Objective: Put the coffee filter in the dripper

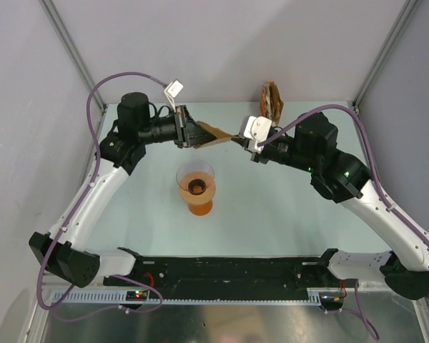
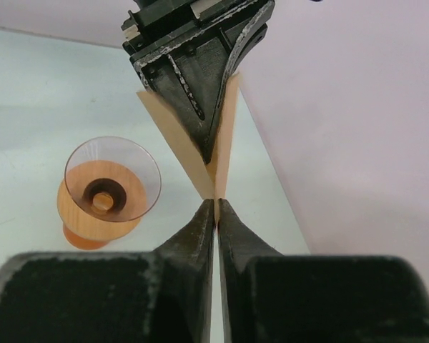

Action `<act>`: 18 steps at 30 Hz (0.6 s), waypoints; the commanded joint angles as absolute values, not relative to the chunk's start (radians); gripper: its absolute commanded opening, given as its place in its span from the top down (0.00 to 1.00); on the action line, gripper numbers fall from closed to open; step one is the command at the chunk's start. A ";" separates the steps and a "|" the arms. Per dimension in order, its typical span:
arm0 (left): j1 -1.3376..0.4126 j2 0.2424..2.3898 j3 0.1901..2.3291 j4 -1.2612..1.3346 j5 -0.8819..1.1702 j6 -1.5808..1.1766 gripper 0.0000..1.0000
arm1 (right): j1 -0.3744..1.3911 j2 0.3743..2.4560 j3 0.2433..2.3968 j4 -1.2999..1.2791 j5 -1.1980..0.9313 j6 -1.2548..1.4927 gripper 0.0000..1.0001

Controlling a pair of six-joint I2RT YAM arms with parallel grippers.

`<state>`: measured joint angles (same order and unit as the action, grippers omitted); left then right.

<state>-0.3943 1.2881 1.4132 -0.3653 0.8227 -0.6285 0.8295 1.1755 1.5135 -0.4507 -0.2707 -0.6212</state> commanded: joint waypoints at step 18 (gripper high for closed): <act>-0.386 1.254 1.422 -0.323 0.936 -0.655 1.00 | 0.689 1.127 1.510 -0.539 -0.546 -0.584 0.53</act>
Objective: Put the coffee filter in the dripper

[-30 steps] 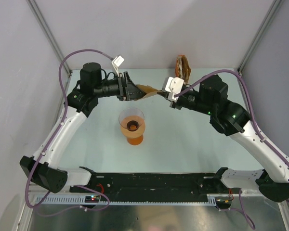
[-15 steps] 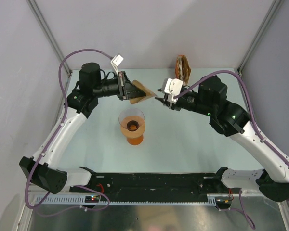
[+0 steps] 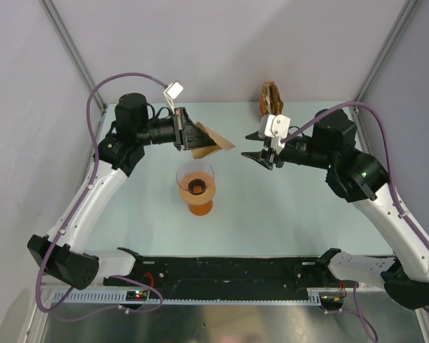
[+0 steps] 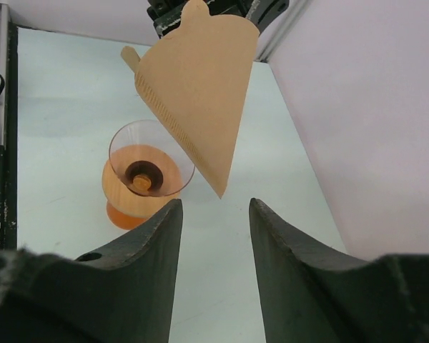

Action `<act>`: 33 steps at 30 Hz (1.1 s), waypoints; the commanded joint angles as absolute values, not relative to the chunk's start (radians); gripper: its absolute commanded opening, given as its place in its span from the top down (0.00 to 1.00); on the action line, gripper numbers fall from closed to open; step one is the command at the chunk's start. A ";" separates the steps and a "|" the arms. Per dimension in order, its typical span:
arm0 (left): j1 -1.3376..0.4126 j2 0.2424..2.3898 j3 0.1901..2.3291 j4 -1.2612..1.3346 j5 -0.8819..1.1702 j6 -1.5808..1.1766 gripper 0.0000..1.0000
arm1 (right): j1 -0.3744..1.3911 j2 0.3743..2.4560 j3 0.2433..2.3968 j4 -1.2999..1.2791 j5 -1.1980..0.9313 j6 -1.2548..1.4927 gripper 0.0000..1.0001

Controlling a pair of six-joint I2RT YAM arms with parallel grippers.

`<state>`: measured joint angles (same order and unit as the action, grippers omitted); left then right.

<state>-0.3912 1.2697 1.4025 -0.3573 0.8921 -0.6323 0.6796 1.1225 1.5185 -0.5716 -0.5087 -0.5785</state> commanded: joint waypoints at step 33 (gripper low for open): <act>-0.426 1.247 1.455 -0.317 0.961 -0.611 1.00 | 0.759 1.248 1.577 -0.623 -0.383 -0.769 1.00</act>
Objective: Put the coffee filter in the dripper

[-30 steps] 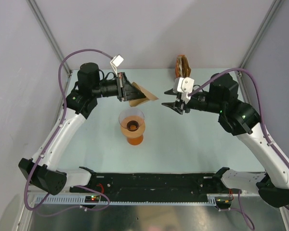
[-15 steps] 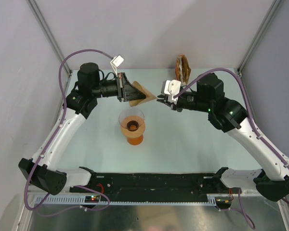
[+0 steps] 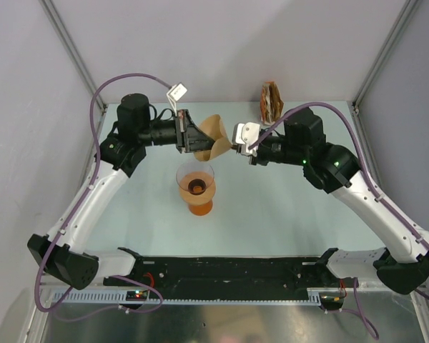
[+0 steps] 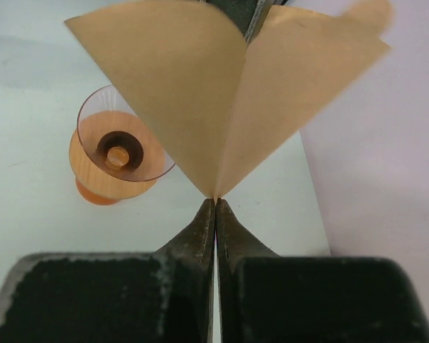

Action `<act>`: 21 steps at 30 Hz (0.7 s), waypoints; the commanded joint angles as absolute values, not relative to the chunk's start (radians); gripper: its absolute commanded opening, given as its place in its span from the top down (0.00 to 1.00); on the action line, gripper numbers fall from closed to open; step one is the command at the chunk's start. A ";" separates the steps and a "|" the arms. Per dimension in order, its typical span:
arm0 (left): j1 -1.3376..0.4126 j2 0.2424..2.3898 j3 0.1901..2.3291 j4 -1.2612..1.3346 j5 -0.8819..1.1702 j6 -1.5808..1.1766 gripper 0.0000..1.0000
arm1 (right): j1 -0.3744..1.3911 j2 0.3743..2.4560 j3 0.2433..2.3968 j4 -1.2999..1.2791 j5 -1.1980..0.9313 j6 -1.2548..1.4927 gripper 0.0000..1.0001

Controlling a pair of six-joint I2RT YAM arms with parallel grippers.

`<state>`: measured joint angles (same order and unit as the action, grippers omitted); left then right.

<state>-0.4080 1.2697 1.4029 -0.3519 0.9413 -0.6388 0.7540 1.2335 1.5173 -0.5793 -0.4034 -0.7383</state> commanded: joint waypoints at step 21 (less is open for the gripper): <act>-0.433 1.202 1.481 -0.316 0.949 -0.297 1.00 | 0.565 1.196 1.663 -0.850 -0.674 -0.657 0.19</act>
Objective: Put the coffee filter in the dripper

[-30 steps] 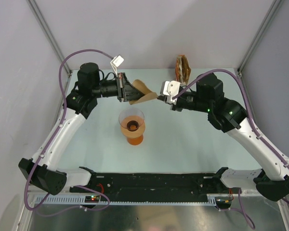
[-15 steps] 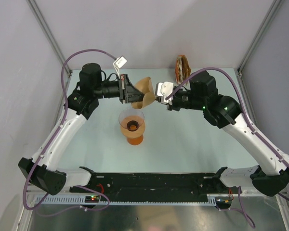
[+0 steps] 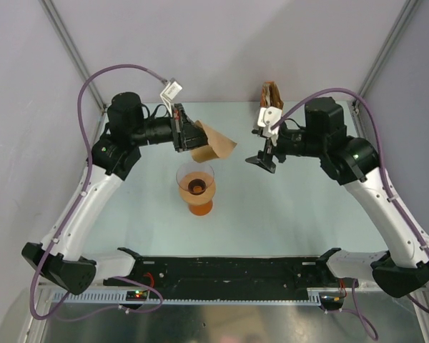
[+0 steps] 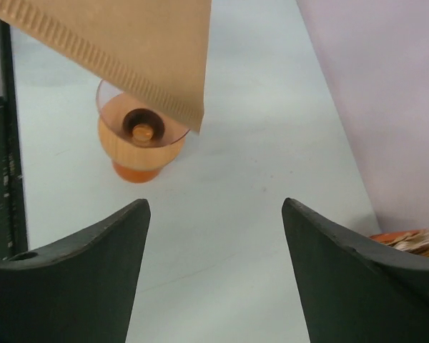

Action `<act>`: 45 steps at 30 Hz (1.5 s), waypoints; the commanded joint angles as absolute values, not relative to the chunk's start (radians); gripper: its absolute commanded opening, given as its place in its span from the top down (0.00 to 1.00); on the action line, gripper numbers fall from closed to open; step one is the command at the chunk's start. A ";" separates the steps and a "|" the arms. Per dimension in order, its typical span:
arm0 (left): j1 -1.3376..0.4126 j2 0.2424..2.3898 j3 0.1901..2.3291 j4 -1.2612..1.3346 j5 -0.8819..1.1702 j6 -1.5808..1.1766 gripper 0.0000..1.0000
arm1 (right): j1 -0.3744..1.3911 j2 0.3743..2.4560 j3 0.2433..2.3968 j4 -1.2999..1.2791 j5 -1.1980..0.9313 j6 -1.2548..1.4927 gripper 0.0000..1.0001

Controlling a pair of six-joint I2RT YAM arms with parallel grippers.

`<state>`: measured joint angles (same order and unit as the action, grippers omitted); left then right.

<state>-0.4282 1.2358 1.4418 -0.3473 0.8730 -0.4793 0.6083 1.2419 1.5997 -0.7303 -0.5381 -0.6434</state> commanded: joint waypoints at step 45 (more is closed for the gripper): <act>-0.603 1.166 1.465 -0.442 0.909 -0.029 1.00 | 0.673 1.366 1.867 -1.027 -0.823 -0.539 0.55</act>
<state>-0.5934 1.2011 1.4460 -0.4454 0.9005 -0.0647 0.6678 1.3647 1.8282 -1.0458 -0.7963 -0.5594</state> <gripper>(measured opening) 0.010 0.463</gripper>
